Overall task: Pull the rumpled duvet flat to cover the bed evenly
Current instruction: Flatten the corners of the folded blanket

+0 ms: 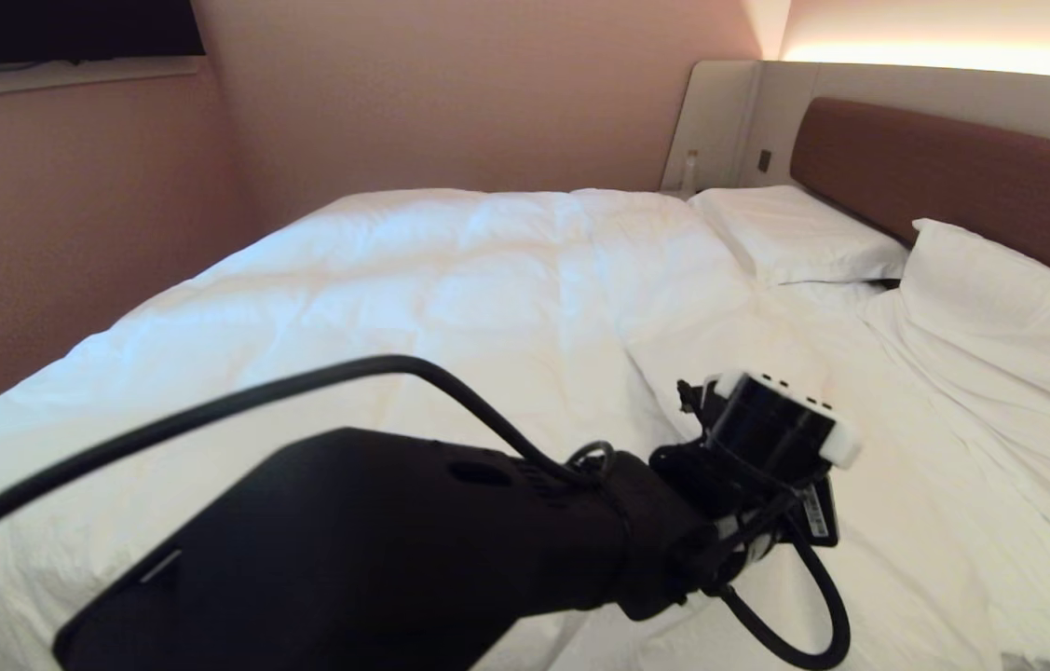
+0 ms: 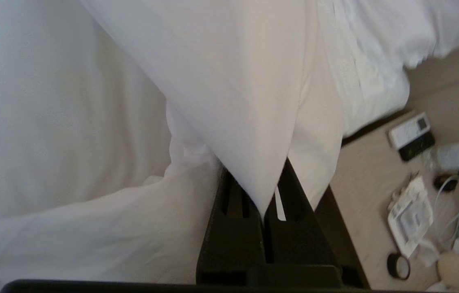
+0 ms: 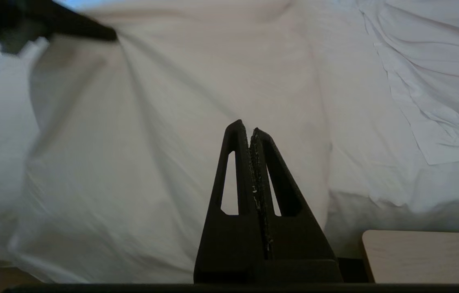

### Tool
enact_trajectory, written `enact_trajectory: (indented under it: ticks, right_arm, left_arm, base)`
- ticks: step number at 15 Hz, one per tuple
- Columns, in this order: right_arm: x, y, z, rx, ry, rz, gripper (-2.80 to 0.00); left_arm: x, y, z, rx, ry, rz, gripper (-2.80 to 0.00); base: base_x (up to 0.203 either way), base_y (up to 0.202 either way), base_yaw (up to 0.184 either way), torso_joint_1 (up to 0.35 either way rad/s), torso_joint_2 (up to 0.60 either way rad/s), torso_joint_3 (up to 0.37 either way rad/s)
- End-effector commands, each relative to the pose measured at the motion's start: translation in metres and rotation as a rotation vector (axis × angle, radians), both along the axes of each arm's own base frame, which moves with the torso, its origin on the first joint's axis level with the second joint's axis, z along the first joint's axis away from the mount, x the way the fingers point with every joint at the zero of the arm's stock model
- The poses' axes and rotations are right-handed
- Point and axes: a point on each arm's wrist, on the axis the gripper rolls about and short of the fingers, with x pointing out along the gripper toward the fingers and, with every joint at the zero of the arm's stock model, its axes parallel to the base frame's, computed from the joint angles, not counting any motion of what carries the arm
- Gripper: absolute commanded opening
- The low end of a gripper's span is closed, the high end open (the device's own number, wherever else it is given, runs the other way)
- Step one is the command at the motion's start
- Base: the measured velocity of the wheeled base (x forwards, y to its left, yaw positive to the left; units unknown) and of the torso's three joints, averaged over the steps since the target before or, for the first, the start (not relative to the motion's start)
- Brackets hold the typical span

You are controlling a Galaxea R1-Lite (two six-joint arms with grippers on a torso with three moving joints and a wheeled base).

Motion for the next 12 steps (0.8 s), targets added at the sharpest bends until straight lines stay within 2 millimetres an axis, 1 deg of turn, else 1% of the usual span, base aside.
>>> enact_trajectory:
  ticks: [1,2,3,6,8,9,10,12]
  right_arm:
    - [0.0,0.0,0.0,0.002,0.003,0.002,-2.8]
    - [0.0,0.0,0.0,0.002,0.003,0.001,-2.8]
    - [0.0,0.0,0.0,0.003,0.003,0.0,-2.8]
    - [0.0,0.0,0.0,0.005,0.007,0.0,-2.8]
    - [0.0,0.0,0.0,0.005,0.007,0.0,-2.8]
    - [0.0,0.0,0.0,0.005,0.007,0.001,-2.8]
    - [0.0,0.0,0.0,0.005,0.007,0.001,-2.8]
    - [0.0,0.0,0.0,0.005,0.007,0.0,-2.8]
  left_arm:
    - [0.007,0.027,0.04,-0.062,-0.034,0.043,-2.8]
    - [0.012,0.034,0.04,-0.053,-0.03,0.061,-2.8]
    - [0.014,0.038,0.036,-0.044,-0.025,0.068,-2.8]
    - [0.016,0.039,0.027,-0.025,-0.011,0.075,-2.8]
    - [0.022,0.041,0.027,-0.03,-0.013,0.086,-2.8]
    - [0.034,0.047,0.035,-0.055,-0.024,0.109,-2.8]
    - [0.047,0.057,0.047,-0.088,-0.041,0.134,-2.8]
    - [0.063,0.075,0.071,-0.147,-0.064,0.134,-2.8]
  base:
    - [0.0,0.0,0.0,0.0,0.0,0.0]
    - [0.0,0.0,0.0,0.0,0.0,0.0]
    - [0.0,0.0,0.0,0.0,0.0,0.0]
    - [0.0,0.0,0.0,0.0,0.0,0.0]
    - [0.0,0.0,0.0,0.0,0.0,0.0]
    - [0.0,0.0,0.0,0.0,0.0,0.0]
    - [0.0,0.0,0.0,0.0,0.0,0.0]
    - [0.0,0.0,0.0,0.0,0.0,0.0]
